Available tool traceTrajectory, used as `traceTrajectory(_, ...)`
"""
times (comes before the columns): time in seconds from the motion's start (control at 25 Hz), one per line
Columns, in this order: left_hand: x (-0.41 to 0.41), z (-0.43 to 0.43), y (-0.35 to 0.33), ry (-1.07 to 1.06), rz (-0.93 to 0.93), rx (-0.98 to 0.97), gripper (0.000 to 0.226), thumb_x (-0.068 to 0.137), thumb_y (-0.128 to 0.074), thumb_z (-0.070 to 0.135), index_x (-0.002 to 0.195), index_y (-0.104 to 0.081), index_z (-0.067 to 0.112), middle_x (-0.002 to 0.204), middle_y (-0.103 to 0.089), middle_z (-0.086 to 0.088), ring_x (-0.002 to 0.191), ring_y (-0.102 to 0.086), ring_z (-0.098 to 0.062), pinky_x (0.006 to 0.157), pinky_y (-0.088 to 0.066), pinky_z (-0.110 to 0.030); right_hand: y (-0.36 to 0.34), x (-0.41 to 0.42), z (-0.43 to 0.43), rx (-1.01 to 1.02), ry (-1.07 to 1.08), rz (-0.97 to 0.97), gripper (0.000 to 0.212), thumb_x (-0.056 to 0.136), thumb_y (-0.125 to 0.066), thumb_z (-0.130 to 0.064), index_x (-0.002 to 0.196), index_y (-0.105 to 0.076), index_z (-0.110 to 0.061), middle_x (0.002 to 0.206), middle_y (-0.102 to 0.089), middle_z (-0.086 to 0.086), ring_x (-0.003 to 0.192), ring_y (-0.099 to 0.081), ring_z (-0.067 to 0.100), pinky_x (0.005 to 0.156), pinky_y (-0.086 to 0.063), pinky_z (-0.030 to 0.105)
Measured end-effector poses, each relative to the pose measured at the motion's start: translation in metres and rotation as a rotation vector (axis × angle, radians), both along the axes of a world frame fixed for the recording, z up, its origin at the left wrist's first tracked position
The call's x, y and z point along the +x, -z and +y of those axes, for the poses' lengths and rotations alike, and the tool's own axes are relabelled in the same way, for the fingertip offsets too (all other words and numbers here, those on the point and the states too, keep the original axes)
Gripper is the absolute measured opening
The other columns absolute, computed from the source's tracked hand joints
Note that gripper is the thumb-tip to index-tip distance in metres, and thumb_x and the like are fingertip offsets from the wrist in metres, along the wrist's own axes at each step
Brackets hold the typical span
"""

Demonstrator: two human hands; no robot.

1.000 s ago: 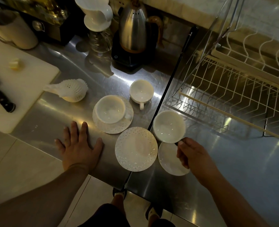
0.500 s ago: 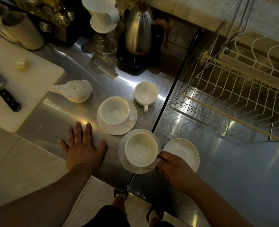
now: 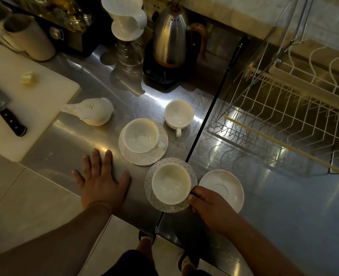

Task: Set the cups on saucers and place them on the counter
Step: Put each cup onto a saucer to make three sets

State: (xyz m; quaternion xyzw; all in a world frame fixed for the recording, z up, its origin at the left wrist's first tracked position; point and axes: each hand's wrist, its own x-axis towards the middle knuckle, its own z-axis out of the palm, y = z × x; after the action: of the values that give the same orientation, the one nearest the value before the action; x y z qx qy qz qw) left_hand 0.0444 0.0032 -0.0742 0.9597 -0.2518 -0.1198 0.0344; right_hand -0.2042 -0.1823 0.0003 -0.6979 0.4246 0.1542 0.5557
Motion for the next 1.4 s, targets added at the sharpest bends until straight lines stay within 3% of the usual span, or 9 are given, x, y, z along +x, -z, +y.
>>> traceTrajectory(0.16, 0.0, -0.001, 0.0, -0.007, 0.003, -0.003, 0.088, 0.088, -0.029, 0.075, 0.163, -0.016, 0.031, 0.175, -0.007, -0.007, 0.161, 0.002, -0.029, 0.126, -0.004, -0.065, -0.004, 0.001, -0.003, -0.022, -0.046, -0.015, 0.019, 0.102, -0.053, -0.034, 0.089, -0.066, -0.03, 0.075, -0.069, -0.002, 0.068, -0.064, 0.01, 0.074, -0.054, 0.034)
traceTrajectory(0.28, 0.0, -0.001, 0.0, -0.009, 0.007, -0.01, 0.089, 0.088, -0.028, 0.076, 0.164, -0.016, 0.031, 0.175, -0.007, -0.007, 0.161, 0.002, -0.03, 0.126, -0.004, -0.065, -0.005, -0.002, -0.009, -0.131, -0.072, 0.01, 0.007, 0.098, -0.059, -0.041, 0.094, -0.064, -0.038, 0.077, -0.072, -0.003, 0.07, -0.068, 0.007, 0.071, -0.056, 0.029)
traceTrajectory(0.52, 0.0, 0.0, -0.001, 0.001, 0.008, -0.005, 0.09, 0.088, -0.025, 0.077, 0.164, -0.013, 0.031, 0.175, -0.005, -0.007, 0.16, 0.004, -0.029, 0.127, -0.002, -0.064, -0.009, 0.028, -0.043, -0.278, 0.205, -0.092, 0.013, 0.098, -0.057, -0.036, 0.088, -0.061, -0.042, 0.077, -0.07, -0.007, 0.069, -0.067, 0.006, 0.064, -0.046, 0.025)
traceTrajectory(0.68, 0.0, 0.0, 0.0, 0.002, -0.003, -0.006, 0.089, 0.089, -0.025, 0.077, 0.164, -0.014, 0.03, 0.175, -0.006, -0.007, 0.16, 0.003, -0.029, 0.127, -0.003, -0.064, -0.005, 0.079, -0.06, -0.184, 0.311, -0.134, 0.003, 0.096, -0.059, -0.04, 0.096, -0.061, -0.041, 0.079, -0.071, -0.006, 0.062, -0.067, 0.002, 0.053, -0.05, 0.018)
traceTrajectory(0.8, 0.0, 0.0, 0.002, 0.002, -0.004, -0.006, 0.089, 0.089, -0.028, 0.077, 0.164, -0.015, 0.031, 0.175, -0.007, -0.007, 0.161, 0.003, -0.029, 0.127, -0.003, -0.064, 0.002, 0.105, -0.07, -0.08, 0.426, -0.15, 0.016, 0.093, -0.065, -0.041, 0.104, -0.066, -0.029, 0.078, -0.075, 0.001, 0.045, -0.06, -0.001, 0.039, -0.046, 0.013)
traceTrajectory(1.0, 0.001, 0.0, 0.003, 0.001, -0.024, -0.003, 0.088, 0.089, -0.031, 0.075, 0.163, -0.017, 0.03, 0.175, -0.01, -0.007, 0.16, 0.0, -0.029, 0.126, -0.006, -0.064, 0.008, 0.132, -0.078, 0.088, 0.552, -0.14, 0.023, 0.095, -0.064, -0.037, 0.092, -0.07, -0.015, 0.08, -0.075, 0.019, 0.052, -0.06, 0.015, 0.046, -0.051, 0.027)
traceTrajectory(1.08, 0.001, 0.0, 0.003, 0.0, -0.022, 0.003, 0.088, 0.089, -0.03, 0.075, 0.163, -0.017, 0.03, 0.175, -0.01, -0.007, 0.16, 0.001, -0.029, 0.126, -0.006, -0.064, 0.011, 0.137, -0.08, 0.192, 0.628, -0.131, 0.022, 0.099, -0.057, -0.029, 0.093, -0.068, -0.012, 0.076, -0.072, 0.016, 0.057, -0.059, 0.019, 0.05, -0.05, 0.032)
traceTrajectory(1.24, 0.001, 0.0, 0.002, 0.001, -0.012, 0.011, 0.089, 0.089, -0.029, 0.075, 0.164, -0.016, 0.03, 0.175, -0.008, -0.007, 0.16, 0.003, -0.029, 0.127, -0.004, -0.064, 0.015, 0.139, -0.084, 0.337, 0.681, -0.163, 0.027, 0.103, -0.052, -0.025, 0.113, -0.064, -0.002, 0.076, -0.069, 0.013, 0.054, -0.059, 0.017, 0.046, -0.05, 0.028)
traceTrajectory(1.4, 0.001, -0.001, 0.0, 0.004, -0.001, 0.013, 0.09, 0.088, -0.028, 0.076, 0.164, -0.014, 0.031, 0.175, -0.006, -0.006, 0.16, 0.004, -0.028, 0.127, -0.003, -0.063, 0.012, 0.141, -0.09, 0.257, 0.664, -0.164, 0.024, 0.102, -0.052, -0.025, 0.097, -0.065, -0.006, 0.075, -0.066, 0.014, 0.058, -0.059, 0.018, 0.045, -0.052, 0.026)
